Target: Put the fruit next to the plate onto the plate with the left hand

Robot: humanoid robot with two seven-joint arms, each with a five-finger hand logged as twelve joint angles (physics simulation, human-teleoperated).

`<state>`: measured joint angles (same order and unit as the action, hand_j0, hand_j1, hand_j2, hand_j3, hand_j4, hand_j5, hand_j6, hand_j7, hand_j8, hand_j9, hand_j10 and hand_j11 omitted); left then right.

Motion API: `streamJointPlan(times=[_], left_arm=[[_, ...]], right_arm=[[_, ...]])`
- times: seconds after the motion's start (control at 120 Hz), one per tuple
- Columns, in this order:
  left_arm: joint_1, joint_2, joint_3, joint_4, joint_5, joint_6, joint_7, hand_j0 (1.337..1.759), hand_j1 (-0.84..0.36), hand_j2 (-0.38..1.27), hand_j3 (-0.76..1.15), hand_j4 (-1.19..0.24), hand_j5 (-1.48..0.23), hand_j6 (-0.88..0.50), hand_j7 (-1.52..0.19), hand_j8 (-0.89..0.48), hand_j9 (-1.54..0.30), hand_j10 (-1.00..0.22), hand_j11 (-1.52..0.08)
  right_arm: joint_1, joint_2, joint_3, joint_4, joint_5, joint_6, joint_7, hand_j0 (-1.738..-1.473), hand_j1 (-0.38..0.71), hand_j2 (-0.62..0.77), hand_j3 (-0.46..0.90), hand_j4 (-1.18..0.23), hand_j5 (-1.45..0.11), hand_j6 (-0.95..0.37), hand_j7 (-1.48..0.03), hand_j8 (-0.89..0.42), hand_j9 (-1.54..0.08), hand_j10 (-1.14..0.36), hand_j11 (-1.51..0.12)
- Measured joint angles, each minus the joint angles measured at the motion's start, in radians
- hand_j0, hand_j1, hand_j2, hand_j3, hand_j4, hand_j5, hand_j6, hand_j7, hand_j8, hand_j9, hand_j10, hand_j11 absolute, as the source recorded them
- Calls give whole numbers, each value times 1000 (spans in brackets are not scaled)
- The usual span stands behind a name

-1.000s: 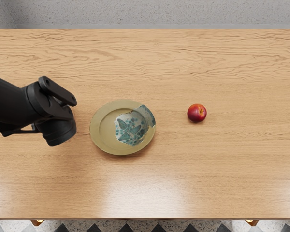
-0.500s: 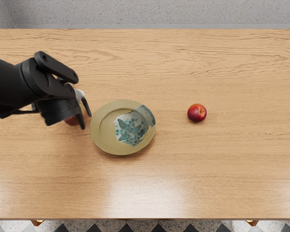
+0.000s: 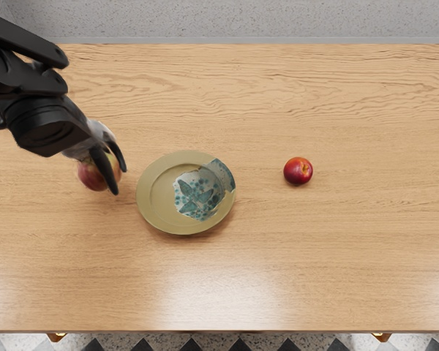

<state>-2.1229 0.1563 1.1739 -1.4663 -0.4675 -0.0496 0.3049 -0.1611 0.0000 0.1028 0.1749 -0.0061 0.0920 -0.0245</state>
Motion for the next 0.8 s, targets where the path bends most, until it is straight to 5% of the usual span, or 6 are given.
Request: streamJointPlan(times=[0.25, 0.517, 0.567, 0.683, 0.8], left_arm=[[17, 23, -245, 23, 11, -54, -1, 1623, -459, 412, 0, -793, -1298, -123, -1263, -1, -1196, -203, -1233], [99, -53, -303, 123, 22, -29, -4, 1627, -346, 257, 0, -835, -1210, -272, -1215, -100, -1202, -204, -1226], [100, -59, -305, 133, 21, -23, -5, 1633, -297, 225, 0, -742, -1073, -315, -1074, -132, -1064, -228, -1082], [95, -55, -304, 135, 19, -21, -6, 1644, -28, 128, 0, -425, -623, -183, -624, -79, -618, -118, -623], [0, 44, -269, 69, 16, -28, -6, 1650, 135, 72, 0, -238, -356, -101, -356, -42, -353, -55, -353]], right_arm=[[0, 0, 0, 0, 0, 0, 0, -1658, -331, -3, 0, -14, -19, -15, -19, -15, -19, -15, -19], [0, 0, 0, 0, 0, 0, 0, -1658, -331, -3, 0, -14, -19, -15, -19, -15, -19, -15, -19], [0, 0, 0, 0, 0, 0, 0, -1658, -331, -3, 0, -15, -19, -15, -19, -15, -19, -15, -19], [0, 0, 0, 0, 0, 0, 0, -1658, -331, -3, 0, -15, -19, -15, -19, -15, -19, -15, -19], [0, 0, 0, 0, 0, 0, 0, -1658, -331, -3, 0, -15, -19, -15, -19, -15, -19, -15, -19]])
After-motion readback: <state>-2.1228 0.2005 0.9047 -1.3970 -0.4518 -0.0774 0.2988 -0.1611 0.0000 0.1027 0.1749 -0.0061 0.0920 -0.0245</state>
